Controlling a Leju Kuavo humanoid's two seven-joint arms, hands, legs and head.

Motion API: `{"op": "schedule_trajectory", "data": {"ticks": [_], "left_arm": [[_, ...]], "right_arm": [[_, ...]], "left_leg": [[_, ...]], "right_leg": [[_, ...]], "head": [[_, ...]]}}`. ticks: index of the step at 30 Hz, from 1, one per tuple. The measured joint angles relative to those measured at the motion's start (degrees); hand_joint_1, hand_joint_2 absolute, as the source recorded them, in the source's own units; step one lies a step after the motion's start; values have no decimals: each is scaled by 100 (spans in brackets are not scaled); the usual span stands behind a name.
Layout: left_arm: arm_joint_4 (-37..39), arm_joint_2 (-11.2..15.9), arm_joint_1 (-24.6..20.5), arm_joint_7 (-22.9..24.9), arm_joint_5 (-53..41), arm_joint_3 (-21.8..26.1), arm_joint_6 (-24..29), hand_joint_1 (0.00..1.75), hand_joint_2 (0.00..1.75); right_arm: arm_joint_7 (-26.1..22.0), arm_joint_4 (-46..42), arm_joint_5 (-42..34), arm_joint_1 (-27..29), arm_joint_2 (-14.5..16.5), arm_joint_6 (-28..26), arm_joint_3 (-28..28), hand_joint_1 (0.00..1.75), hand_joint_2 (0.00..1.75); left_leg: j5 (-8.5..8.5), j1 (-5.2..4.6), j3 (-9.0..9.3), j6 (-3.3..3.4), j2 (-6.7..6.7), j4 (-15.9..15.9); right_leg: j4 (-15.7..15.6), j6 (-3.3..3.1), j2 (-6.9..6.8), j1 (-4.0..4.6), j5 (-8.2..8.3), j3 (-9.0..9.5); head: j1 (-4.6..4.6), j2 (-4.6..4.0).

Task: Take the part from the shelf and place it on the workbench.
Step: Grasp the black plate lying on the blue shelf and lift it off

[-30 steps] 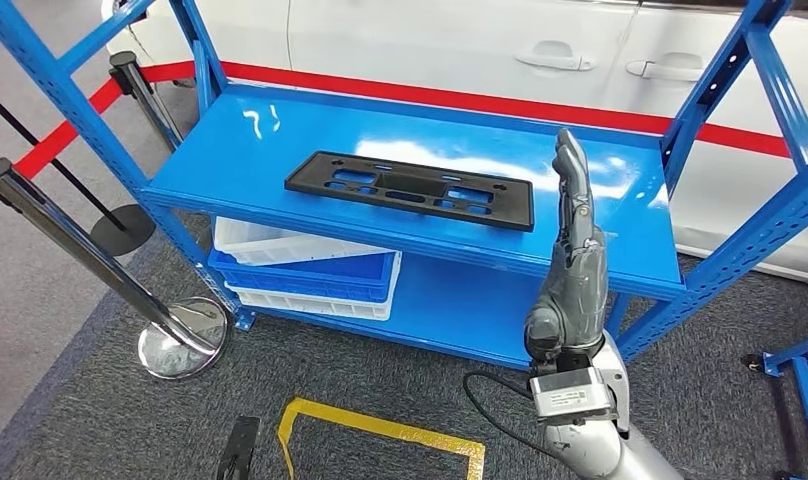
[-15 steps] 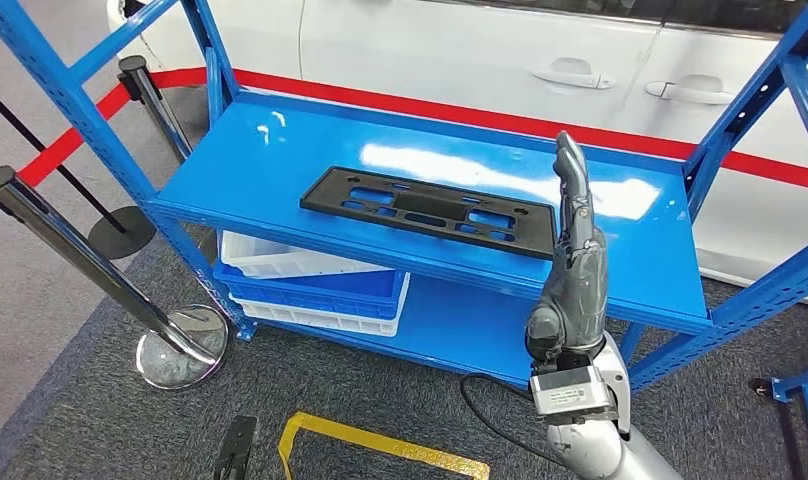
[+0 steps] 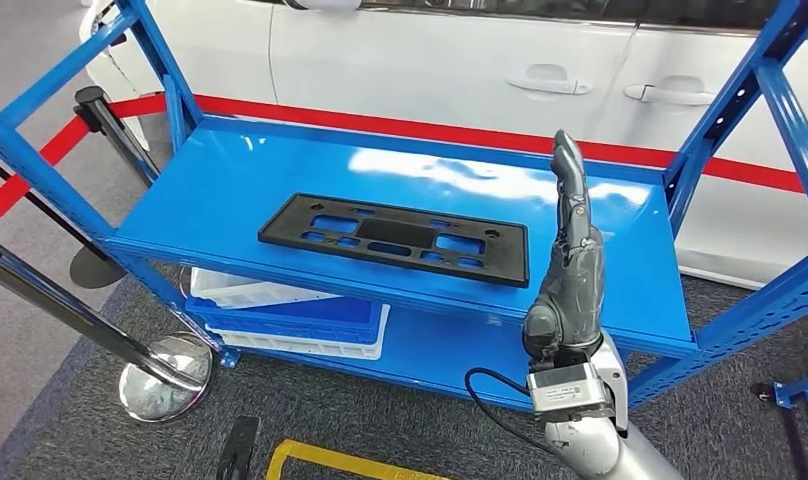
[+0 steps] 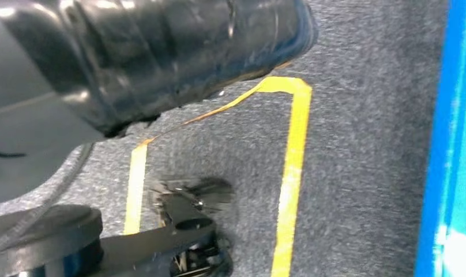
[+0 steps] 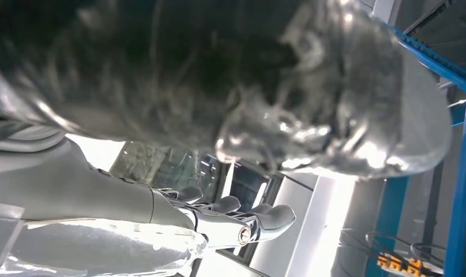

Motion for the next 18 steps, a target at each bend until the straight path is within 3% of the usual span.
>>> {"op": "schedule_trajectory", "data": {"ticks": [1, 3, 7, 8, 11, 12, 13, 14, 16, 18], "left_arm": [[1, 6, -2, 0, -2, 0, 6, 0, 0], [4, 25, 0, 4, -3, 0, 19, 0, 0], [7, 26, 1, 15, -8, 0, 32, 0, 0], [7, 20, -9, 16, -13, 0, 35, 0, 0], [7, 13, -36, 28, -28, 0, 49, 0, 0], [7, 13, -33, 33, -33, 0, 52, 0, 0], [7, 12, -26, 36, -40, 0, 53, 0, 0], [7, 10, -18, 36, -49, 0, 52, 0, 0], [7, 5, -11, 28, -74, 0, 51, 0, 0], [7, 3, -18, 7, -103, 0, 50, 0, 0]], "right_arm": [[0, 2, 0, 2, 0, -1, 0, 0, 0], [2, 8, 0, 15, 0, -3, 0, 0, 0], [7, 9, 2, 16, 0, -5, 1, 0, 0], [7, 6, 2, 7, 0, -6, 1, 0, 0], [9, 6, 2, 15, 0, -7, 1, 0, 0], [11, 7, 2, 28, 0, -7, 1, 0, 0], [13, 8, 2, 38, 0, -6, 1, 0, 0], [15, 9, 2, 41, 0, -5, 1, 0, 0], [17, 8, 2, 40, 0, 4, 1, 0, 0], [20, 2, 3, 43, 0, 20, 1, 0, 0]], "left_leg": [[300, -41, 72, 60, -7, -361], [655, -100, 181, 147, -21, -804], [680, -78, 298, 179, -22, -968], [679, -54, 356, 191, -18, -1031], [615, -25, 478, 227, -15, -1099], [582, -22, 502, 224, -16, -1088], [546, -17, 529, 217, -18, -1070], [504, -7, 558, 203, -22, -1042], [406, 5, 600, 152, -32, -956], [339, -1, 589, 84, -38, -878]], "right_leg": [[3, 8, 5, 9, -43, 57], [-3, 49, 19, 16, -111, 106], [-35, 162, 3, 43, -216, 150], [101, 185, -15, 52, -299, 87], [1084, 253, -41, 23, -673, -489], [1324, 274, -41, 3, -684, -670], [1370, 295, -43, -18, -581, -759], [1189, 315, -47, -38, -368, -734], [500, 340, -57, -66, 74, -502], [87, 299, -56, -58, 218, -341]], "head": [[4, -1], [1, -1], [1, 0], [4, 0], [13, 0], [14, 0], [14, 0], [15, 0], [18, 0], [18, 0]]}}
